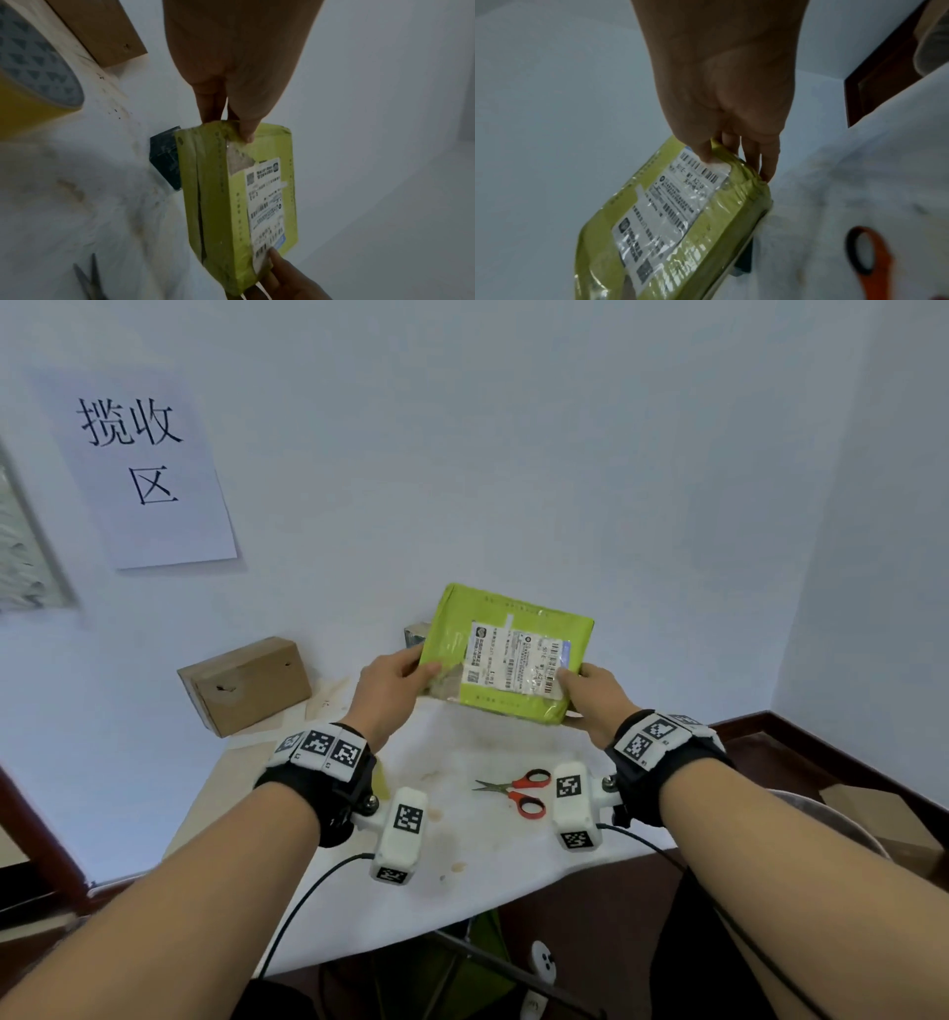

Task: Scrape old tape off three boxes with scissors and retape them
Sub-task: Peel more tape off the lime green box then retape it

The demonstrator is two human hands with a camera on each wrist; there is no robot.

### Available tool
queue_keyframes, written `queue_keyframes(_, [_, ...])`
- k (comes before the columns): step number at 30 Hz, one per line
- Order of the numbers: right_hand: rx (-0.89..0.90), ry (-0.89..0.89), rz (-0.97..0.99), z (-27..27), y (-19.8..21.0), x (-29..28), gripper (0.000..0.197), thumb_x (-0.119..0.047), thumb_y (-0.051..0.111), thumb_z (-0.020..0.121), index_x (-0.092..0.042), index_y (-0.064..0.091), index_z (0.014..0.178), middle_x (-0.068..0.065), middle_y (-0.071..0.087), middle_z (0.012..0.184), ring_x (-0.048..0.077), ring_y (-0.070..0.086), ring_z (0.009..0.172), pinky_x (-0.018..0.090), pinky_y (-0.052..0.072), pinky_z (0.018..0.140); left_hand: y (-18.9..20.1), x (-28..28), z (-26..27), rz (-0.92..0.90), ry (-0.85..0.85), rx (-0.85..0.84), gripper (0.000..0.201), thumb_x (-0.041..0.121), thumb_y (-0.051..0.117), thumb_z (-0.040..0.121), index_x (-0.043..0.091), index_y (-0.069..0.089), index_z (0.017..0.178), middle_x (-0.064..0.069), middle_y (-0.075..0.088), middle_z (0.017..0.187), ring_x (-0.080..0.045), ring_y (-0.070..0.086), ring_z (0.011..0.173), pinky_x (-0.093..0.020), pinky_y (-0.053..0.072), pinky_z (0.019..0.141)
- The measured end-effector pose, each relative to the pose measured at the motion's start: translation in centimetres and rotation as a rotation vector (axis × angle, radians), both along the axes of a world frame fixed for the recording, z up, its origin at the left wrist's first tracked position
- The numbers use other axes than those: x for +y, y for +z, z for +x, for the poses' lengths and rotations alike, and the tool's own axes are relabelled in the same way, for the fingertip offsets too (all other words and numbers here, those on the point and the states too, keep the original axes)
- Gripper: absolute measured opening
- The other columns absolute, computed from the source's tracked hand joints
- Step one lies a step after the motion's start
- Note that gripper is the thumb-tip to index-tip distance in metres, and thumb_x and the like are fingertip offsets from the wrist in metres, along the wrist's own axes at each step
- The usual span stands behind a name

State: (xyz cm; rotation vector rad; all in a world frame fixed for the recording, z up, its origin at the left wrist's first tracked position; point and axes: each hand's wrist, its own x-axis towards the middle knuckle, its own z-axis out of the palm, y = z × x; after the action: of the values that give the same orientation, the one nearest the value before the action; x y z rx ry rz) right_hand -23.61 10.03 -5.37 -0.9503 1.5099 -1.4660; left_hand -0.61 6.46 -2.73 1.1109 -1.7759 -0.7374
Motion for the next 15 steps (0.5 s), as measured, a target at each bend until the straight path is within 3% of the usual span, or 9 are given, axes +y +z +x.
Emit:
queue_keyframes(4, [-0.084,0.019,-0.150,0.4,2.2,-1.0,0.025,-0.020,0.046,0.100,-0.014,0.053,0.123,0.009,0.063,0.116,0.023,0.063,0.092,0.029,0.053,0.064,2.1,-1.0,0.5,-0.083,0.009,0.069,0.032,0.021,0.052,0.098,0.030,0.061,0.127,0.010,0.070,0.107,-0.005,0.065,0.097,-0.020,0.048,0.086])
queue_keyframes(6, [-0.089,0.067,-0.183,0.5,3.5,-1.9,0.030,-0.028,0.049,0.099,-0.015,0.052,0.125,0.005,0.064,0.112,0.022,0.065,0.086,0.027,0.055,0.063,3.1,-1.9,0.9,-0.069,0.008,0.174,0.031,0.019,0.050,0.099,0.027,0.061,0.127,0.007,0.070,0.106,-0.005,0.066,0.092,-0.020,0.052,0.081])
queue_keyframes(9, [-0.019,0.075,-0.164,0.7,5.1,-3.9,0.033,-0.038,0.046,0.099,-0.011,0.054,0.116,0.006,0.063,0.108,0.021,0.065,0.081,0.031,0.056,0.076,4.1,-4.0,1.7,0.028,0.093,0.290,0.023,0.015,0.048,0.099,0.016,0.064,0.115,-0.006,0.068,0.107,-0.014,0.067,0.086,-0.022,0.058,0.067])
queue_keyframes(11, [0.053,-0.008,-0.156,0.8,5.7,-5.6,0.031,-0.038,0.041,0.100,-0.009,0.053,0.105,0.010,0.061,0.103,0.023,0.062,0.083,0.033,0.053,0.078,4.2,-6.0,2.5,0.116,0.165,0.351,0.020,0.016,0.048,0.099,0.008,0.064,0.109,-0.013,0.063,0.106,-0.024,0.066,0.085,-0.024,0.059,0.061])
queue_keyframes(15, [0.233,-0.079,-0.163,0.8,6.0,-9.1,0.034,-0.029,0.038,0.101,-0.003,0.060,0.103,0.012,0.063,0.095,0.023,0.062,0.080,0.034,0.051,0.080,3.8,-10.0,3.6,0.265,0.241,0.514,0.020,0.013,0.048,0.100,0.005,0.056,0.085,-0.011,0.053,0.102,-0.029,0.063,0.082,-0.025,0.058,0.059])
